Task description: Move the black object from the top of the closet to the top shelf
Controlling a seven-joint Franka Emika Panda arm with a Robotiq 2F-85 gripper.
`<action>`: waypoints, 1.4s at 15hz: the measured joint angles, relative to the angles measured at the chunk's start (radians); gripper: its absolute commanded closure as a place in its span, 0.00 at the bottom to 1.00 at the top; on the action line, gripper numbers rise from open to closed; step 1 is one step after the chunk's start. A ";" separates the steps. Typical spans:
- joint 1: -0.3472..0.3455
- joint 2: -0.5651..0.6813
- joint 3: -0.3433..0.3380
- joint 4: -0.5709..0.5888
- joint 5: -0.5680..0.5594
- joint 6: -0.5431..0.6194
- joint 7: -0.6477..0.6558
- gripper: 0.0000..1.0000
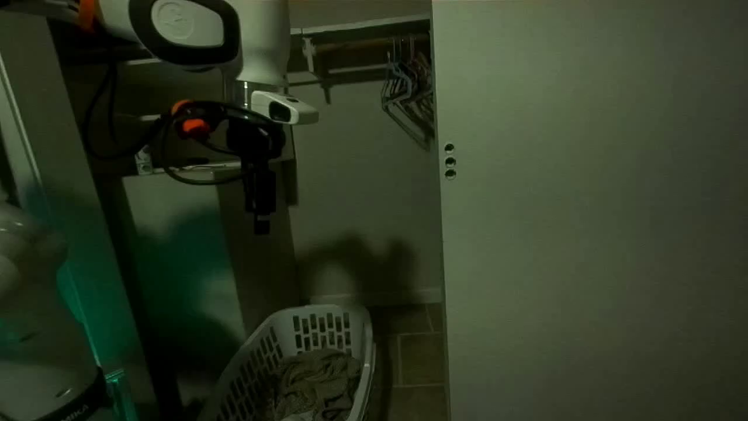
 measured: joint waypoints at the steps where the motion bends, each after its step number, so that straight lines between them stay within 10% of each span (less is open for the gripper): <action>1: 0.000 0.000 0.000 0.000 0.000 0.000 0.000 0.00; 9: 0.024 0.001 0.042 0.015 0.046 0.001 -0.003 0.00; 21: 0.391 0.201 0.308 0.473 0.519 0.086 -0.053 0.00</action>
